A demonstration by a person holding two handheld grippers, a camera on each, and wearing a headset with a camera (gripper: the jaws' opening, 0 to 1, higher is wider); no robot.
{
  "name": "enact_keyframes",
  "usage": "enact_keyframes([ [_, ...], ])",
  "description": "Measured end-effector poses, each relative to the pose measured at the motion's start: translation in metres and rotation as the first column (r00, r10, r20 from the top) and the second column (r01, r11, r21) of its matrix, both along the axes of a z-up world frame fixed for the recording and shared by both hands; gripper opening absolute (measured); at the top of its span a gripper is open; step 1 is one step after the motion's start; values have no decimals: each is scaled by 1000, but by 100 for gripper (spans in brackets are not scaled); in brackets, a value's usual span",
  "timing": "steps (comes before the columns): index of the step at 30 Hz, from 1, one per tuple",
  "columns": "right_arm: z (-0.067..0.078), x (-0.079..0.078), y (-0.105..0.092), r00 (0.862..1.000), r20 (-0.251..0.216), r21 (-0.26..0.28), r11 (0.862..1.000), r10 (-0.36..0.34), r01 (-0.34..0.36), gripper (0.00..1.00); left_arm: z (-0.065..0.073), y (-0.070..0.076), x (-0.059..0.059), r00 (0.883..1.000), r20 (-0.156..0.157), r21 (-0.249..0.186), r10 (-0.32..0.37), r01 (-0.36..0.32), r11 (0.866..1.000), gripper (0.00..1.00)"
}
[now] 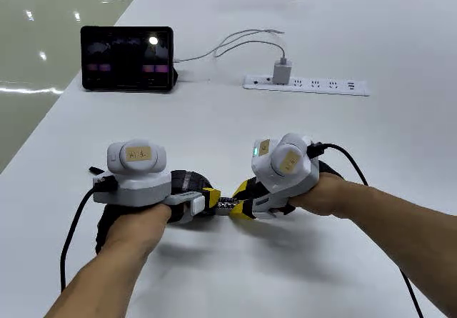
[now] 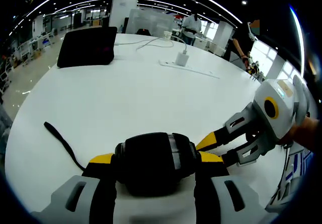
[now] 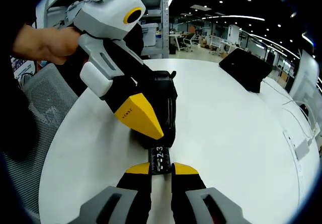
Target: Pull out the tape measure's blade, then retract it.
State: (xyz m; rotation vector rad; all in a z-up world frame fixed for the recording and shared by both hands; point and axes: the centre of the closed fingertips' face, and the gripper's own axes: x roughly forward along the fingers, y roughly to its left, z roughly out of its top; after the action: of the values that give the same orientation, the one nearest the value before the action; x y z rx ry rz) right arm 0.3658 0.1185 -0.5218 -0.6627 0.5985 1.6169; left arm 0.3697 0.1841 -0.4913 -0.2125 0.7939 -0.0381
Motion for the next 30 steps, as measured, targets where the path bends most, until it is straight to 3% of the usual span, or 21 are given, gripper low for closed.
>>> enact_keyframes([
  [17,0,-4,17,1000,9,12,1000,13,-13,11,-1,1,1,1000,-1,-3,0,0,1000,58],
  [30,0,-5,19,1000,13,16,1000,17,-17,12,-1,0,1,1000,-2,-2,-6,6,1000,58],
])
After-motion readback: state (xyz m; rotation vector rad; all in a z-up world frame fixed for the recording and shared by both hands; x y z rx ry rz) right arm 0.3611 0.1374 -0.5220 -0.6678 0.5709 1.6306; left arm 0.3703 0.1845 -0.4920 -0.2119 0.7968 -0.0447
